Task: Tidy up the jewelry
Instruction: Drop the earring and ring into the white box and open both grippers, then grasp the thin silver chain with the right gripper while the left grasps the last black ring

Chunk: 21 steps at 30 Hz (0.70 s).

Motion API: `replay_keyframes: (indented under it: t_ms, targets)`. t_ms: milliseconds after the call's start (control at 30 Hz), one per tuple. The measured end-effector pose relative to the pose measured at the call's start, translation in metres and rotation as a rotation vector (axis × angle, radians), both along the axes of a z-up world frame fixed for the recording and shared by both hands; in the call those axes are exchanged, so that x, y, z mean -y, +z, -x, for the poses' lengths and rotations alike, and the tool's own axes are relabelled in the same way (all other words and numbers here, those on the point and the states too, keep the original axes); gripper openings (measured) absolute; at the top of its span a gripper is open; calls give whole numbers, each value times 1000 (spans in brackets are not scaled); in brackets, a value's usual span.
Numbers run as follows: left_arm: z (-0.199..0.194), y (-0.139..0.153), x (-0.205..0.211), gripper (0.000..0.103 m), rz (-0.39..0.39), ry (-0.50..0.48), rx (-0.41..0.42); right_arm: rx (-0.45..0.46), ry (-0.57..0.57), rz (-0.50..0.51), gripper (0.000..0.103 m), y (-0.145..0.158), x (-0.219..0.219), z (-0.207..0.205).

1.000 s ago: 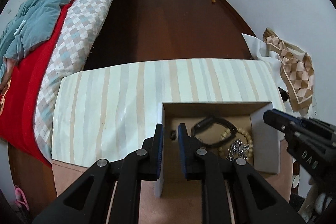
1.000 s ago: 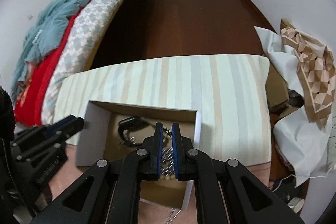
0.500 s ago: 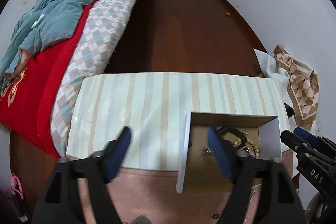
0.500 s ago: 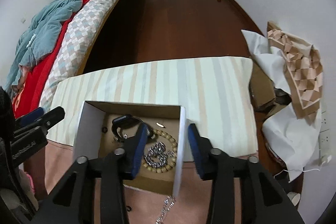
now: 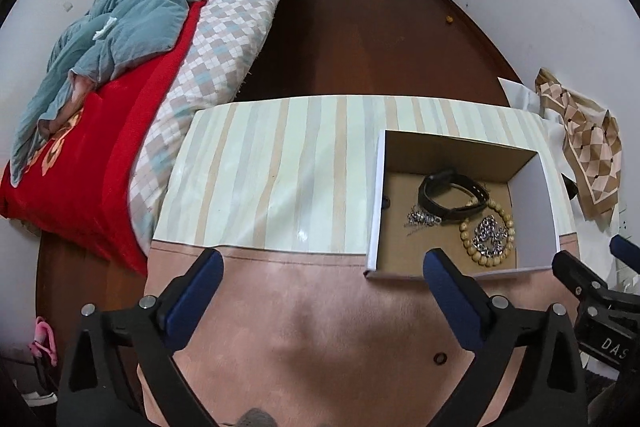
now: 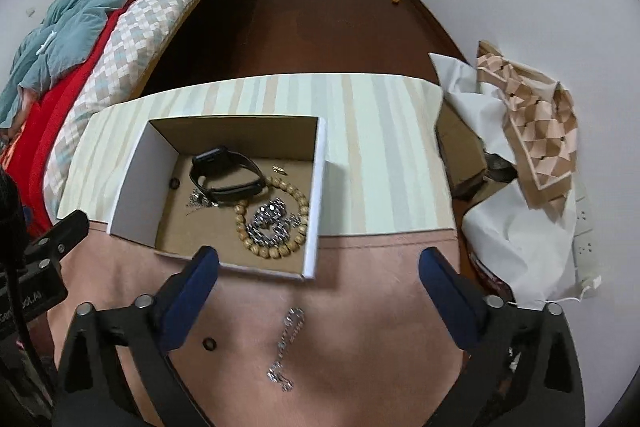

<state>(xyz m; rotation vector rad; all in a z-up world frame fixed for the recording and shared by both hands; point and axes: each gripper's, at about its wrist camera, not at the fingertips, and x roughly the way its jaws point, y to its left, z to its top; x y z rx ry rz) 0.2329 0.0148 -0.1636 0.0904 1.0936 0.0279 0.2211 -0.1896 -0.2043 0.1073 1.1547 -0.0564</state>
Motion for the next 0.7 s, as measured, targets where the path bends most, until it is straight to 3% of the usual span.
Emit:
replay_keyframes:
  t_ms: [200,300,533,600,700]
  targets:
    - [22,19,0,103,6,-1,64,62,-12,-2,102,26,1,23]
    - [37,21,-1,103,8,3,73,71,-16,-45,102,25,2,42]
    - [62,-29,-2,103,-78,39,9,-17,-50,-176,99,-45,12,67]
    - [62,-48,-6,103,-103,66,-15,-20,-56,-181,79,-63,13,64]
    - [61,-67,-14,103,-108,101,-48,-25,-45,-181,74,-84,7,57]
